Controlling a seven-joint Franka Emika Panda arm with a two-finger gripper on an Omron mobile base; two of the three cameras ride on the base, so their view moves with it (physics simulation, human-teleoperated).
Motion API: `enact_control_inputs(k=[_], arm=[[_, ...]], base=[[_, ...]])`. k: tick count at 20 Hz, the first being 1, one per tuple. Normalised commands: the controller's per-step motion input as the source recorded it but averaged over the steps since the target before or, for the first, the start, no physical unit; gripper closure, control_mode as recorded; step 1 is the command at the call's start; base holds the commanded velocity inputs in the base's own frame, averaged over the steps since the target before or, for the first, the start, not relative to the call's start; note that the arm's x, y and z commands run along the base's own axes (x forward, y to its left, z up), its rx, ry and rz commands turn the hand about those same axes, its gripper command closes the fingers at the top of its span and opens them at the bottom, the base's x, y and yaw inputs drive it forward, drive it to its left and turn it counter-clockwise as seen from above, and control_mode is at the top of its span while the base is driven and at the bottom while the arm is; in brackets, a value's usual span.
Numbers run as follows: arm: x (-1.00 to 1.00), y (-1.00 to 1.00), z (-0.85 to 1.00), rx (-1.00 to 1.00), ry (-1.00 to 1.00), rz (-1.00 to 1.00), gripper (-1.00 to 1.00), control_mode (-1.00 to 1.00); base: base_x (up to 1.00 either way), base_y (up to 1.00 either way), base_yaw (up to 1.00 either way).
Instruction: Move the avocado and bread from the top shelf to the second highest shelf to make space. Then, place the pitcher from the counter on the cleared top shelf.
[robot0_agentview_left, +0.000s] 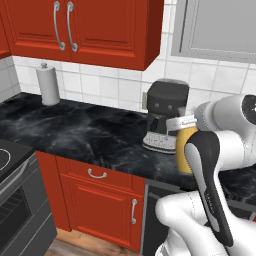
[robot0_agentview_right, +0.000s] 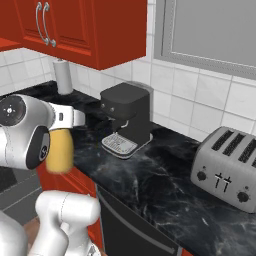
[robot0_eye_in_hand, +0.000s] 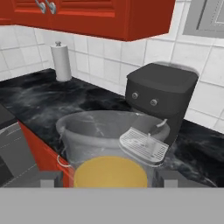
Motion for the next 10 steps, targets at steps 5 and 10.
enact_control_inputs(k=[5, 10], arm=[[0.00, 0.00, 0.00, 0.00, 0.00, 0.00, 1.00, 1.00], [0.00, 0.00, 0.00, 0.00, 0.00, 0.00, 1.00, 1.00]], base=[[-0.08, 0.00, 0.03], [-0.30, 0.19, 0.41]])
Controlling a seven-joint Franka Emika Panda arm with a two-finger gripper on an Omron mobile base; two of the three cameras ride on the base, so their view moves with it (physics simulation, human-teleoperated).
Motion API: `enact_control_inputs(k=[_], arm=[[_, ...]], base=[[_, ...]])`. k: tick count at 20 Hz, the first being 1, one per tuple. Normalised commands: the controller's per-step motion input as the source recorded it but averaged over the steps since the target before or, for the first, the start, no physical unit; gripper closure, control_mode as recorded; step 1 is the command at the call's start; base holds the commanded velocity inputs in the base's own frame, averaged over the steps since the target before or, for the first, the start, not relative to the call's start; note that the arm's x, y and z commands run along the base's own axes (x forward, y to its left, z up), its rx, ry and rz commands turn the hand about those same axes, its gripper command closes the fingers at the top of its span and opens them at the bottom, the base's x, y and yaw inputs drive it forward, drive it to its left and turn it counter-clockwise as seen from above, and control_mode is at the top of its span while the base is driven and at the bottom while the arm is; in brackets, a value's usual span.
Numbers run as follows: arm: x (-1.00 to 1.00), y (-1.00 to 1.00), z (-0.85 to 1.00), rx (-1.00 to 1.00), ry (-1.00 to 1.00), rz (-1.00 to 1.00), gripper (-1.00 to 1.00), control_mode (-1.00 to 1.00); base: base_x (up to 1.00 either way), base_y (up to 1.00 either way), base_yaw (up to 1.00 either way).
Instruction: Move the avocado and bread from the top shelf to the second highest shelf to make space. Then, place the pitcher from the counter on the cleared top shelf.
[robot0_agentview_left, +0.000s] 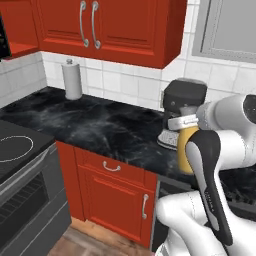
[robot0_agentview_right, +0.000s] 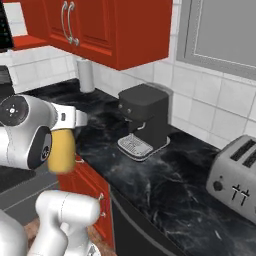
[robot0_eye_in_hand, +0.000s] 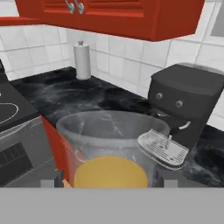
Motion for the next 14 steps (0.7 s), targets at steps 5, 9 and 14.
enact_control_inputs(k=[5, 9, 14], arm=[[0.00, 0.00, 0.00, 0.00, 0.00, 0.00, 1.00, 1.00], [0.00, 0.00, 0.00, 0.00, 0.00, 0.00, 1.00, 1.00], [0.00, 0.00, 0.00, 0.00, 0.00, 0.00, 1.00, 1.00]], base=[[-0.42, 0.31, 0.67], [-0.01, 0.11, 0.74], [-0.06, -0.03, 0.77]])
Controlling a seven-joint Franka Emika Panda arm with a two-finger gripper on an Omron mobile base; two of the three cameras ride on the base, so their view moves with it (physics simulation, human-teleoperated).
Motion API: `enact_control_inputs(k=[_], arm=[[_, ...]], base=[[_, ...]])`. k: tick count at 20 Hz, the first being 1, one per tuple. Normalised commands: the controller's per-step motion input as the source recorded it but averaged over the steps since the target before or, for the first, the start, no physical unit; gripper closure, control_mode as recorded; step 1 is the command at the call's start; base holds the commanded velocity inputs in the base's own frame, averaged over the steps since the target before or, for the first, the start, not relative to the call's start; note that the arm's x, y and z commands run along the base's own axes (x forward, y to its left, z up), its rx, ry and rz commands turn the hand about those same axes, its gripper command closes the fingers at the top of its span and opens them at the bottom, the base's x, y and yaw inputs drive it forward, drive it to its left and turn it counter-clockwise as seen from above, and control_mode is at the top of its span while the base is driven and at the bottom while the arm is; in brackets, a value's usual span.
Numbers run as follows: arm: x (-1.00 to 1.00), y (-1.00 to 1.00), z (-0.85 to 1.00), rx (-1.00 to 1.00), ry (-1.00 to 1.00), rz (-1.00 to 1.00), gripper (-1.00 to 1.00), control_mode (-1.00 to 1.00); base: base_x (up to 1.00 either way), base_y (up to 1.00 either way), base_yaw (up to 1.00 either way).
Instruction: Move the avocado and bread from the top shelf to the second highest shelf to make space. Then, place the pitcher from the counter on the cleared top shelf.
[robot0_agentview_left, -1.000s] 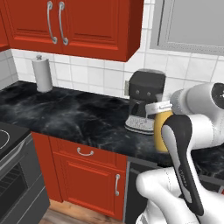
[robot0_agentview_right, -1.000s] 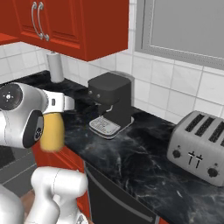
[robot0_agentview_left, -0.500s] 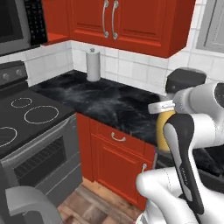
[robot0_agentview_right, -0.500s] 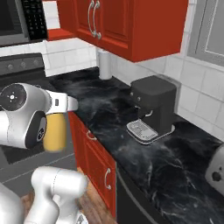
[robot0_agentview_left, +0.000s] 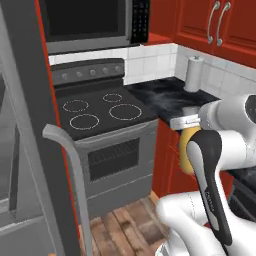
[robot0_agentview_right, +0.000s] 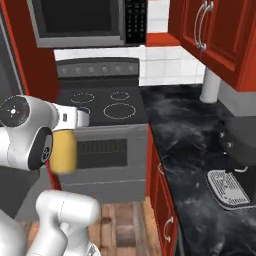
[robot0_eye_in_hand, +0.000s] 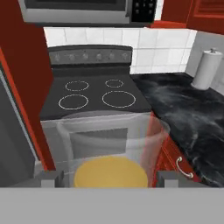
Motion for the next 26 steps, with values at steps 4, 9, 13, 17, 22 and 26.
enact_control_inputs(k=[4, 9, 13, 17, 22, 26], arm=[[0.00, 0.00, 0.00, 0.00, 0.00, 0.00, 1.00, 1.00], [0.00, 0.00, 0.00, 0.00, 0.00, 0.00, 1.00, 1.00], [0.00, 0.00, 0.00, 0.00, 0.00, 0.00, 1.00, 1.00], [0.00, 0.00, 0.00, 0.00, 0.00, 0.00, 1.00, 1.00], [0.00, 0.00, 0.00, 0.00, 0.00, 0.00, 1.00, 1.00], [0.00, 0.00, 0.00, 0.00, 0.00, 0.00, 1.00, 1.00]], base=[[-0.38, -0.10, 0.70], [-0.58, 0.00, 0.72], [-0.67, 0.00, 0.73], [-0.63, 0.02, 0.70], [-0.10, 0.40, 0.59], [0.24, 0.73, 0.49]])
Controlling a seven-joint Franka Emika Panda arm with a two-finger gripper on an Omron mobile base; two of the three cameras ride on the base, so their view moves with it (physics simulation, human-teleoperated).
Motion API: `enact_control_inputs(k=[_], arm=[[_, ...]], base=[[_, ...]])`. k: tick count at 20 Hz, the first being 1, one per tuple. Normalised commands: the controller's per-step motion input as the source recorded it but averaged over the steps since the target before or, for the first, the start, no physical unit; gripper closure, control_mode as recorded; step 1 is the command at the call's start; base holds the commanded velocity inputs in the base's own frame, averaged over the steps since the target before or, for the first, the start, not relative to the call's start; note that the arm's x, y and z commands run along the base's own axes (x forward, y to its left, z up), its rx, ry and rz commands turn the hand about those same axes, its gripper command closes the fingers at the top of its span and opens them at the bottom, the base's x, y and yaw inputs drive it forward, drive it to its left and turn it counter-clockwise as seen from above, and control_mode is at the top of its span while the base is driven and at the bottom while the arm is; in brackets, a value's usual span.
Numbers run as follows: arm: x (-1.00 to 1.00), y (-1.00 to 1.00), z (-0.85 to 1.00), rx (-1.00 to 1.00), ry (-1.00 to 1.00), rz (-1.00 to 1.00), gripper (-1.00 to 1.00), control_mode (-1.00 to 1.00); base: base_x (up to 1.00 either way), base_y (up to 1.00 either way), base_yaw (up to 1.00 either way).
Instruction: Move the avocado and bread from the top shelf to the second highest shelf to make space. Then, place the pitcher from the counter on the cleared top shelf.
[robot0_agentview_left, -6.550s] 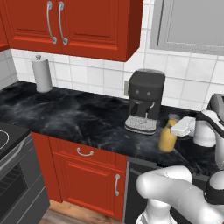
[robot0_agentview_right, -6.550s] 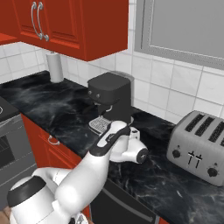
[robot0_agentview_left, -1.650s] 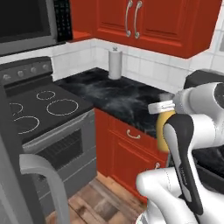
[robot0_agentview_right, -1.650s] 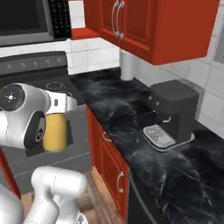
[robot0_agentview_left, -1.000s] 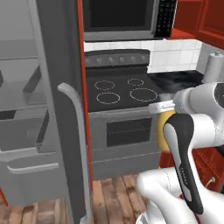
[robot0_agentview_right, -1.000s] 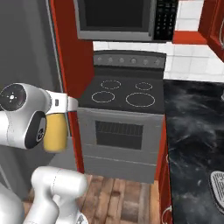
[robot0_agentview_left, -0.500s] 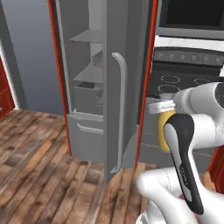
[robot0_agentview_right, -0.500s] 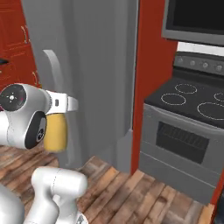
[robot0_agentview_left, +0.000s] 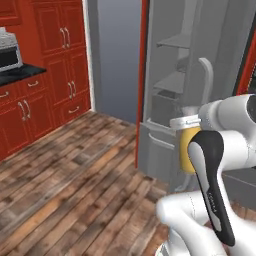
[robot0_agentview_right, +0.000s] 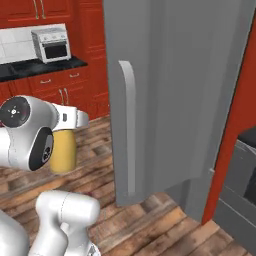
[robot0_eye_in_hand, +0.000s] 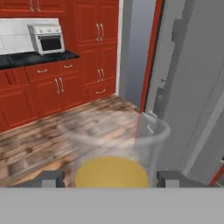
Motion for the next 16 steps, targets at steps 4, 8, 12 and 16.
enact_control_inputs(k=[4, 8, 12, 16], arm=[[0.00, 0.00, 0.00, 0.00, 0.00, 0.00, 1.00, 1.00], [0.00, 0.00, 0.00, 0.00, 0.00, 0.00, 1.00, 1.00], [0.00, 0.00, 0.00, 0.00, 0.00, 0.00, 1.00, 1.00], [0.00, 0.00, 0.00, 0.00, 0.00, 0.00, 1.00, 1.00]], base=[[0.44, 0.93, 0.38], [0.59, 0.99, 0.30], [0.61, 0.75, 0.09], [0.37, 0.37, -0.36]])
